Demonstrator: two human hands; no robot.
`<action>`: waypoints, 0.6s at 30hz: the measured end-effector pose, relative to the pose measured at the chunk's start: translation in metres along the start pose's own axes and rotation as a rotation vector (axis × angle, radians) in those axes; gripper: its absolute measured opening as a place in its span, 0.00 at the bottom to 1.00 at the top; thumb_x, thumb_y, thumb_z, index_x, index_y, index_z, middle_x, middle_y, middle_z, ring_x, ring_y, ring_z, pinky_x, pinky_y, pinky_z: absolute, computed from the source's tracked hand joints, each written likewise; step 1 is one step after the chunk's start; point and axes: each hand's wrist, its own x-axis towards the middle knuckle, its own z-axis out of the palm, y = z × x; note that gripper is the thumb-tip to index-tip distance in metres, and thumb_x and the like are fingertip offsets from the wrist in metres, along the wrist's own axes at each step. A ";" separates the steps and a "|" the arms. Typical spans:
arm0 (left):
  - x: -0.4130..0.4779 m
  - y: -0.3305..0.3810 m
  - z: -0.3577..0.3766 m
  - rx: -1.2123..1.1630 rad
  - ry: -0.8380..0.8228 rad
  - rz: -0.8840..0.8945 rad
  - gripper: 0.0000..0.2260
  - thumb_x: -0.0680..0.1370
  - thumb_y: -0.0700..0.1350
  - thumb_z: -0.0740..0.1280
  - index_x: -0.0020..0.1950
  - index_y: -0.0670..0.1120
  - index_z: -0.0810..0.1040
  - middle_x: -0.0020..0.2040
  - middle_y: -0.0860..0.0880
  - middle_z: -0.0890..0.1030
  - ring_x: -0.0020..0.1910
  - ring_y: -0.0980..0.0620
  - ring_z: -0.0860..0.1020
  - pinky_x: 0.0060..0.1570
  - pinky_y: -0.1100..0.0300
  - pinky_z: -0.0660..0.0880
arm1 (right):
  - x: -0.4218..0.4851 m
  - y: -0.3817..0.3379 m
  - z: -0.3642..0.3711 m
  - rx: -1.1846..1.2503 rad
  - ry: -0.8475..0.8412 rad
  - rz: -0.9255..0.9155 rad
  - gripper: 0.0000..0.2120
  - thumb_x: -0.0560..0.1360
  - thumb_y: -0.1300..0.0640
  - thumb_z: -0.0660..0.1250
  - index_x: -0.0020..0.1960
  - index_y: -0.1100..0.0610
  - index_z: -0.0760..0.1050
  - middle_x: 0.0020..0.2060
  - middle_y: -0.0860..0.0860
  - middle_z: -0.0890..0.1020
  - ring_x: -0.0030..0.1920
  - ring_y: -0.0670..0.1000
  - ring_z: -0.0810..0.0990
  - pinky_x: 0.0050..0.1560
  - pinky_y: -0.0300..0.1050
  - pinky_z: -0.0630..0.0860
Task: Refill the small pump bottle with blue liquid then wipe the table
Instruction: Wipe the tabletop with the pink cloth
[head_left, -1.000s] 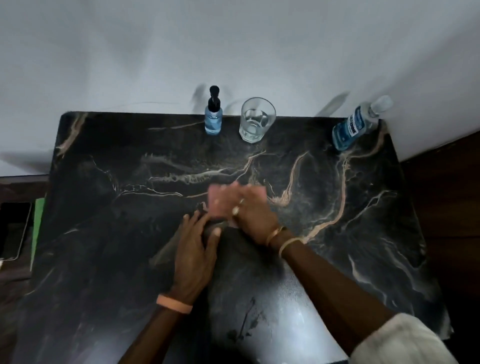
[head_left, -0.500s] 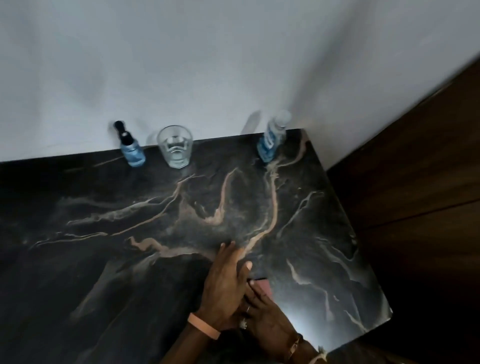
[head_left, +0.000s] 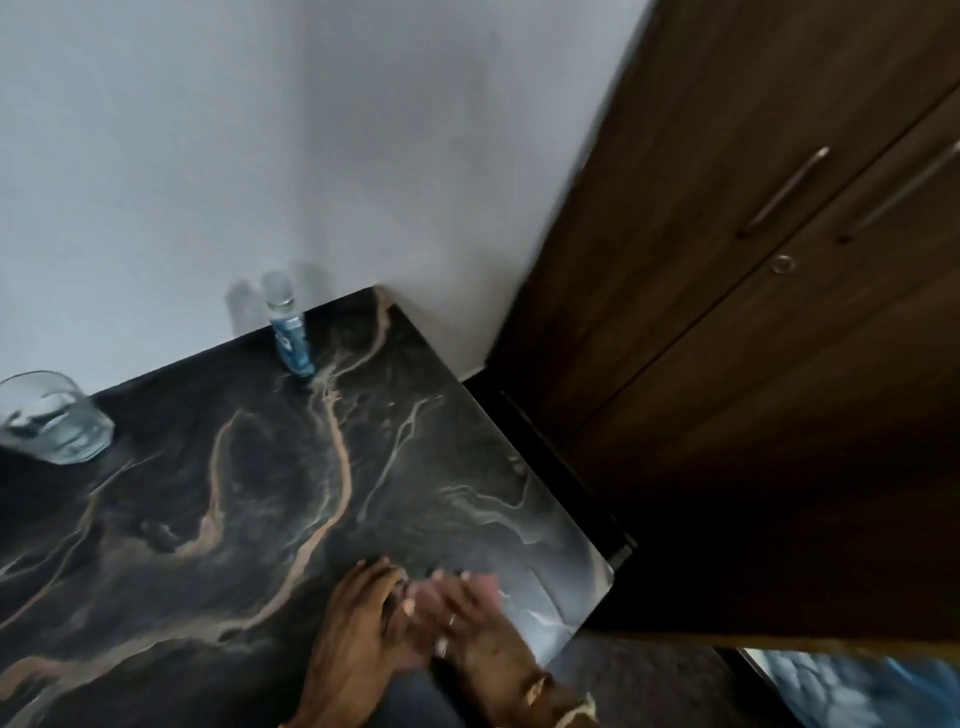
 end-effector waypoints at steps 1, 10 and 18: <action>-0.003 -0.001 0.001 -0.019 0.010 0.031 0.35 0.80 0.65 0.50 0.52 0.39 0.85 0.54 0.41 0.84 0.58 0.48 0.76 0.67 0.73 0.54 | 0.008 0.006 -0.008 -0.135 -0.021 0.048 0.22 0.79 0.58 0.58 0.72 0.48 0.71 0.74 0.51 0.66 0.74 0.61 0.65 0.74 0.62 0.59; -0.011 0.002 0.001 -0.067 0.019 0.051 0.38 0.79 0.68 0.49 0.52 0.37 0.84 0.54 0.40 0.84 0.57 0.49 0.74 0.65 0.74 0.57 | -0.030 -0.014 0.020 -0.779 -0.355 -0.138 0.22 0.76 0.36 0.60 0.68 0.38 0.74 0.70 0.40 0.73 0.76 0.51 0.62 0.78 0.58 0.45; -0.013 -0.007 0.001 -0.135 0.004 -0.198 0.14 0.75 0.41 0.73 0.60 0.48 0.82 0.60 0.51 0.80 0.62 0.51 0.75 0.64 0.55 0.67 | 0.028 -0.019 0.000 -0.278 -0.012 0.306 0.25 0.79 0.58 0.62 0.74 0.43 0.67 0.77 0.46 0.60 0.79 0.58 0.53 0.77 0.54 0.47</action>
